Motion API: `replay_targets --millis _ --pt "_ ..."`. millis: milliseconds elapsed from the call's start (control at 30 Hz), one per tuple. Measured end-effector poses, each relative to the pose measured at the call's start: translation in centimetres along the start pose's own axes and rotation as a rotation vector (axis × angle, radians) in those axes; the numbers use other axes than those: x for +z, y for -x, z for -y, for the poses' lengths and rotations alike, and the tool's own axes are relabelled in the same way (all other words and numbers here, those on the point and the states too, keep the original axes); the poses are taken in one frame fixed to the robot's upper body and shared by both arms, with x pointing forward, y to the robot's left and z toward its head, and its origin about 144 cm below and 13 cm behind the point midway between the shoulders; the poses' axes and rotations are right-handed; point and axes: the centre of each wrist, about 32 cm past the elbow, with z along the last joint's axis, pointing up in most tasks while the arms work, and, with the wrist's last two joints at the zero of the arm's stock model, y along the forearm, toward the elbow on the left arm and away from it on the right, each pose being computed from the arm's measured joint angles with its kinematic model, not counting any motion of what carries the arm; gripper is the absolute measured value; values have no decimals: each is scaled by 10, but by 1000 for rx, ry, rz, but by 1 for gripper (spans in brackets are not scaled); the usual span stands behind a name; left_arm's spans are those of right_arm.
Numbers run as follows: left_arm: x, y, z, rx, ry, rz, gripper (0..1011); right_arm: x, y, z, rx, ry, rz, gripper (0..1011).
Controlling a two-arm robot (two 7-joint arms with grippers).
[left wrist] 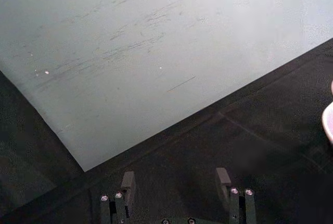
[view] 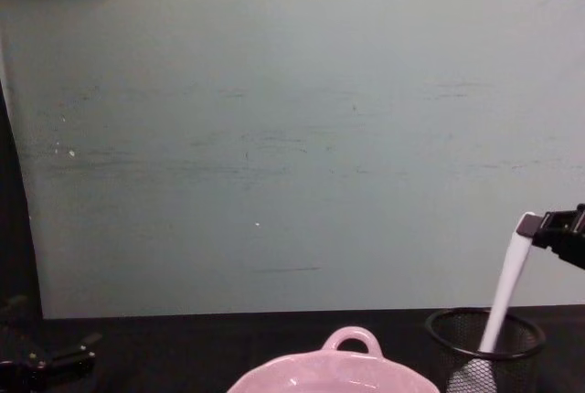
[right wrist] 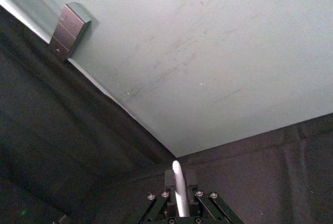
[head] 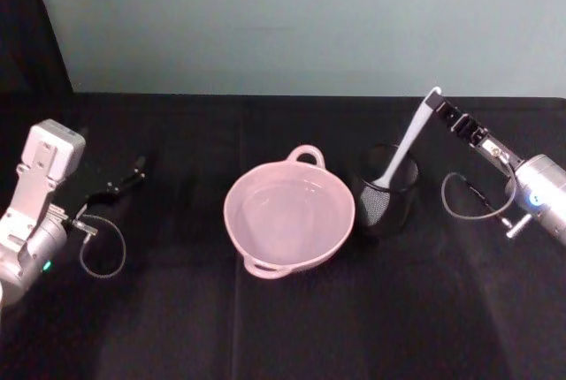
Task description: Use the one hand to pick up the spoon and stir the clear water in the bowl.
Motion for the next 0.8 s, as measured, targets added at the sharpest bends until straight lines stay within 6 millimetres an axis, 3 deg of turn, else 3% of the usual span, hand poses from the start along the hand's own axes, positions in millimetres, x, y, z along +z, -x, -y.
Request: replay_targets --millis 433,800 --pt "0 0 0 0 0 0 1011 19 30 0 46 10 188 96" --pt "0 0 0 0 0 0 1011 55 71 -1 101 33 380 96"
